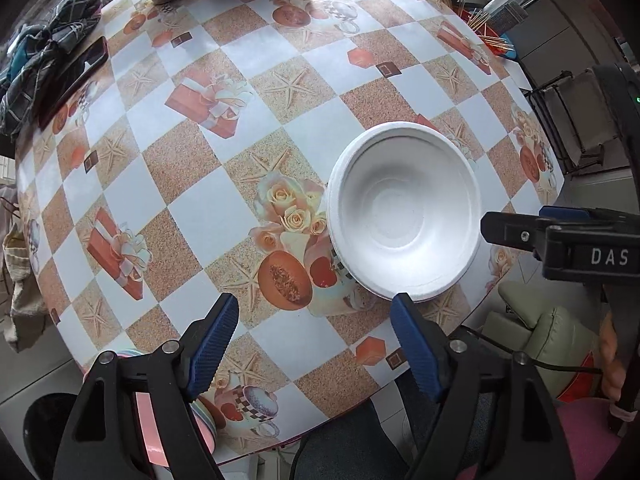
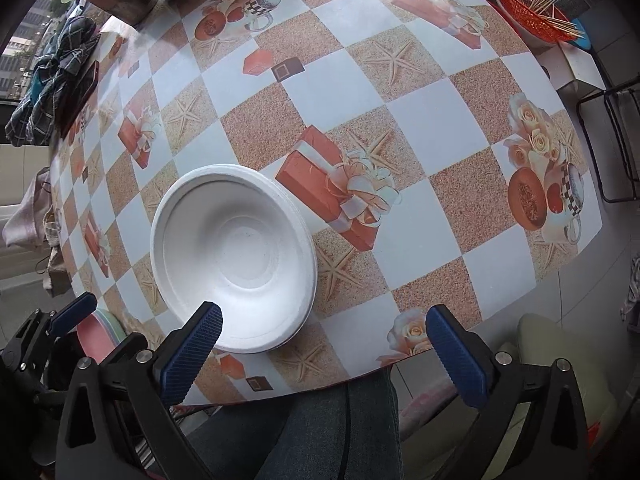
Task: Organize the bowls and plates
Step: 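Lower the bowls into the last white bowl and open both grippers, then move both grippers to the rim of the nested bowl stack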
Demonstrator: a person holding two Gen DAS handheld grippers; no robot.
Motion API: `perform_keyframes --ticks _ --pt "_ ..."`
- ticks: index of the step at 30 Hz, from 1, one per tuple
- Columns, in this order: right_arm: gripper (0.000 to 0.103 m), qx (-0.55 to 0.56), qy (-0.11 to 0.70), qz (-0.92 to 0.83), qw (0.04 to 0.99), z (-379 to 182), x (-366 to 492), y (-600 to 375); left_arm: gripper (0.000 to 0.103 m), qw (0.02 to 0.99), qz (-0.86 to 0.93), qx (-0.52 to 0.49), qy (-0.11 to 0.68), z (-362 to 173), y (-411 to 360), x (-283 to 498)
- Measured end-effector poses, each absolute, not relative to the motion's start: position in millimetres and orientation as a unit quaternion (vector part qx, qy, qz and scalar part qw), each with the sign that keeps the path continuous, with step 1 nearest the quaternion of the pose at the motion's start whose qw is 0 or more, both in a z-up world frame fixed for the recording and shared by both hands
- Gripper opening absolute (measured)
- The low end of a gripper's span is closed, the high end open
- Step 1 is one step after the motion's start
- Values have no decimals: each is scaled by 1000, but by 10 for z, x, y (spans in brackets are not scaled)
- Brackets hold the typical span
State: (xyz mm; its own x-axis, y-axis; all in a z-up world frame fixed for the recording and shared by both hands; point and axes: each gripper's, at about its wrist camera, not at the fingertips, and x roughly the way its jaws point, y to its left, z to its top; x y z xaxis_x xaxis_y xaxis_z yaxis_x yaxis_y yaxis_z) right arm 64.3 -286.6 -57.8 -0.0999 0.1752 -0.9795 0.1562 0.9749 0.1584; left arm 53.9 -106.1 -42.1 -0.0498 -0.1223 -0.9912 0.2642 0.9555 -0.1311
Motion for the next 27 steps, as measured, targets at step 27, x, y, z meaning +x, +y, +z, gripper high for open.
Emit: perform_keyframes --ticks 27 --pt "103 124 750 -6 649 -649 424 -2847 93 681 -114 92 718 -487 -1112 506"
